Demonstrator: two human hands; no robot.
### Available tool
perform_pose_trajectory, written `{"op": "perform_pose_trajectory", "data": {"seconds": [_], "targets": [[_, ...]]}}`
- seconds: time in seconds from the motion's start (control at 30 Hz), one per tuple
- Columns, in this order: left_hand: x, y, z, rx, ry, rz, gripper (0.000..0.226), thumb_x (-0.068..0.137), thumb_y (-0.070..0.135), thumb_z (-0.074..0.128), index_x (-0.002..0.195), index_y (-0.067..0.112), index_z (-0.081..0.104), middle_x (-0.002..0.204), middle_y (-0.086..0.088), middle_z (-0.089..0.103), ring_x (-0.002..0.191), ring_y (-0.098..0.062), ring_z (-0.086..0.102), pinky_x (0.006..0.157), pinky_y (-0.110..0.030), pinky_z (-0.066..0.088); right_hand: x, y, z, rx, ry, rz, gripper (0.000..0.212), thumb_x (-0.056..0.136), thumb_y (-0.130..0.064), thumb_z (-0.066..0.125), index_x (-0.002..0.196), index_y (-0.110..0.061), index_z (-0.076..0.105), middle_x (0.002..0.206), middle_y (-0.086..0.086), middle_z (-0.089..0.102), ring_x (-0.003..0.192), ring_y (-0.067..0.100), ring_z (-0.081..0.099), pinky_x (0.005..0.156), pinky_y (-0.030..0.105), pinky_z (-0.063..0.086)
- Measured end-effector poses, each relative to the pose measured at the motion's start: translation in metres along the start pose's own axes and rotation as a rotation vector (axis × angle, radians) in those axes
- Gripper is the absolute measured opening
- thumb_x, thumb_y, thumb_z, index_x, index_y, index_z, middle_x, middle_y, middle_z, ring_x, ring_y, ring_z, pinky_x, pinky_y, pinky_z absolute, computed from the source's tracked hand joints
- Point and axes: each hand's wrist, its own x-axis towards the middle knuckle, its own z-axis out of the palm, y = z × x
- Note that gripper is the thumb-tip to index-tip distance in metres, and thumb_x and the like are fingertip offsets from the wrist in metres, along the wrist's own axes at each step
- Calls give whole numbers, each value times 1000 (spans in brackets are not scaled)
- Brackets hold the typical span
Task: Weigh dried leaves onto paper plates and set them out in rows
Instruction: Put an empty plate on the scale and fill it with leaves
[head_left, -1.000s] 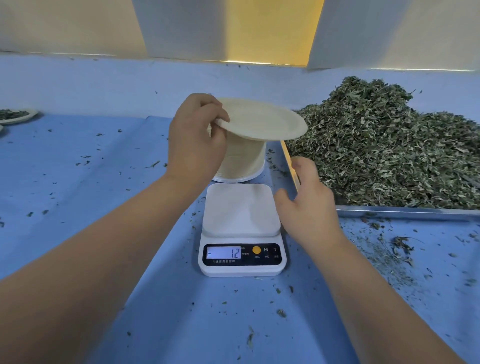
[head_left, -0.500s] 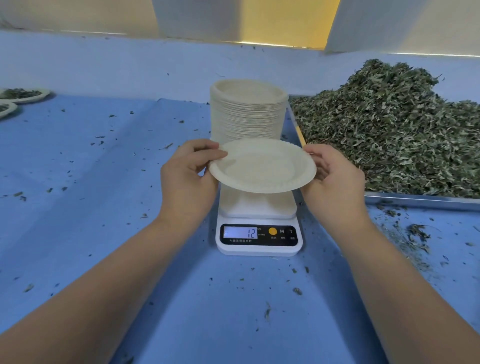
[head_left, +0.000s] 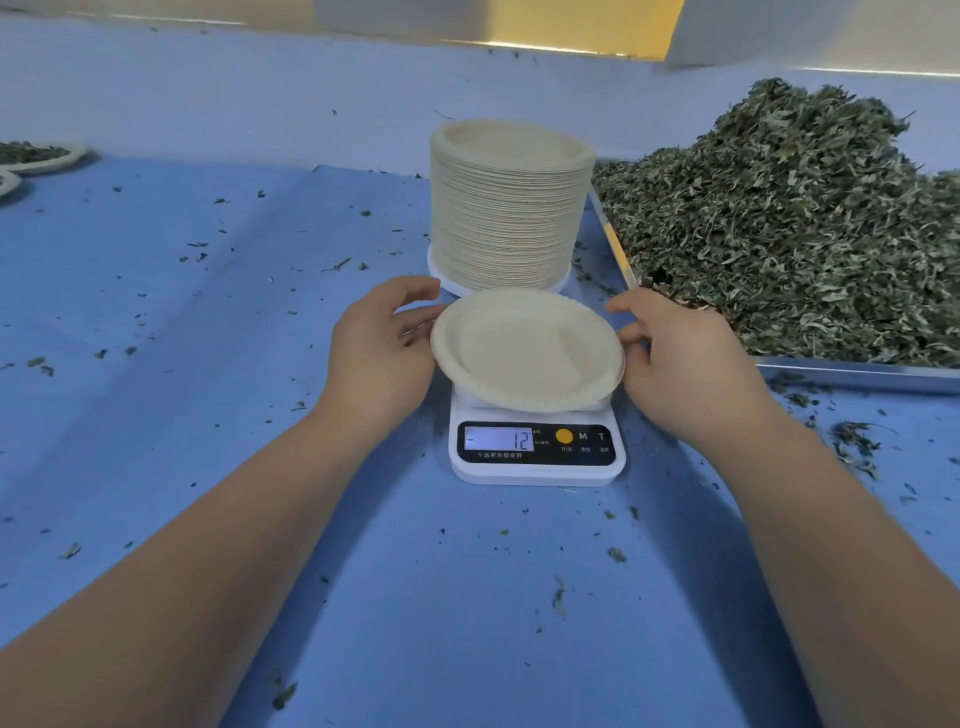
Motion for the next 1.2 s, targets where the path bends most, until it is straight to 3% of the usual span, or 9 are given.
{"op": "perform_pose_trajectory", "data": {"seconds": [0.13,0.3,0.4,0.6,0.67,0.8,0.93,1.07,1.2], "targets": [[5,-8,-5,62,23,-82,60,86,-19,41,124,21,65,124,14,65,109,3,67,84,-7,52,1,3,-4,-19,97,4,43,87,3,48,121,-13,68,103,4,75,91,30,68,86,42,56],[8,-7,-8,-103,123,-185,35,95,-3,50,104,23,73,114,7,74,99,-6,73,96,-28,57,-2,-4,-4,51,303,-4,34,88,-4,49,111,-15,71,99,-1,75,84,24,69,80,41,57],[2,4,-2,-272,127,-227,31,102,8,42,99,17,72,111,-3,75,102,-14,74,92,-27,59,-2,-7,-1,100,359,-18,31,90,-8,49,110,-15,72,99,-1,76,83,25,68,77,44,57],[-3,12,5,-371,-3,-304,29,105,35,44,106,26,71,118,8,75,110,-5,71,91,-27,56,1,-4,6,150,339,25,28,95,-25,51,114,-22,70,98,2,71,87,22,63,80,39,53],[-4,10,6,-385,-61,-313,30,106,42,41,107,29,69,121,14,71,116,0,66,99,-28,53,1,-4,8,157,345,29,26,95,-25,53,114,-22,70,99,-1,71,89,19,62,80,37,52],[-5,11,6,-362,-157,-271,23,88,56,48,78,37,57,90,20,59,92,3,57,96,-25,49,0,-5,9,185,351,40,25,96,-24,54,115,-21,70,101,-4,71,91,18,61,81,34,51],[-7,16,5,-348,-174,-272,21,70,63,52,60,45,57,87,18,49,91,-5,45,91,-31,42,0,-4,9,182,340,50,26,96,-24,53,116,-20,70,102,-2,71,93,20,62,82,35,51],[-8,15,7,-304,-187,-278,25,69,67,49,59,45,57,89,19,52,96,-7,46,96,-37,37,-1,-4,9,191,327,52,26,97,-24,53,117,-20,69,102,-4,71,91,20,61,82,34,50],[-5,11,8,-257,-178,-262,26,72,67,49,62,46,61,85,22,56,94,-5,50,94,-32,40,0,-1,11,179,312,50,27,98,-22,53,119,-18,69,104,-4,71,98,20,61,82,31,48]]}}
